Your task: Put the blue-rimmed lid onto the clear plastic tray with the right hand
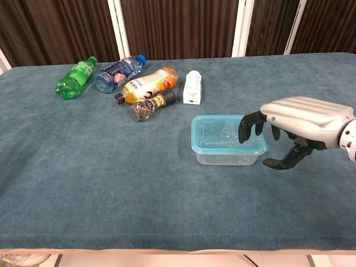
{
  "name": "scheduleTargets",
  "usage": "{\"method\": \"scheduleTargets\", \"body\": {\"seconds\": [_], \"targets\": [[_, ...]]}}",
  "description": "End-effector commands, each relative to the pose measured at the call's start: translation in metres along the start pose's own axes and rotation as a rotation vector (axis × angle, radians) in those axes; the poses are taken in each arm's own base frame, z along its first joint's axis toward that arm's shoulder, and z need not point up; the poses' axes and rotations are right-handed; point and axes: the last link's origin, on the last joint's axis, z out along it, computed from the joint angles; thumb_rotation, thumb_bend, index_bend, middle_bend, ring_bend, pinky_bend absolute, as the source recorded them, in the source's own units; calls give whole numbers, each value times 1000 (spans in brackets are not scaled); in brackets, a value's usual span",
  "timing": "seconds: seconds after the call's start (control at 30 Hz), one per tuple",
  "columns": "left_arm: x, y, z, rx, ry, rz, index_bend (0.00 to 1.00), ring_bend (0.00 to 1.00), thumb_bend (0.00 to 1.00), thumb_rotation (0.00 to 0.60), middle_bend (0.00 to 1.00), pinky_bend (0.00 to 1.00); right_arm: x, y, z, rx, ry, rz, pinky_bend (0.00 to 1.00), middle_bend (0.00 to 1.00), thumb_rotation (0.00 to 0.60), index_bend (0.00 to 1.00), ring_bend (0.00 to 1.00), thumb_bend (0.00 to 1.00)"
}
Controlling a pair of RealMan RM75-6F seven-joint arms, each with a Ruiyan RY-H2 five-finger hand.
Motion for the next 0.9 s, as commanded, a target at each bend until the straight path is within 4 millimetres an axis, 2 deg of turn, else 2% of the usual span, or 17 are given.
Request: {"method": "scheduleTargets", "body": {"seconds": [0.03, 0.9], "targets": [[0, 0, 0, -1, 0, 0, 195, 41, 445, 600, 71, 246, -1, 0, 0, 1, -4, -1, 552, 436, 600, 483, 362, 451], [1, -1, -1, -4, 5, -7, 194, 42, 445, 600, 72, 246, -14, 4, 5, -16, -58, 10, 545, 434, 600, 481, 362, 451]]}}
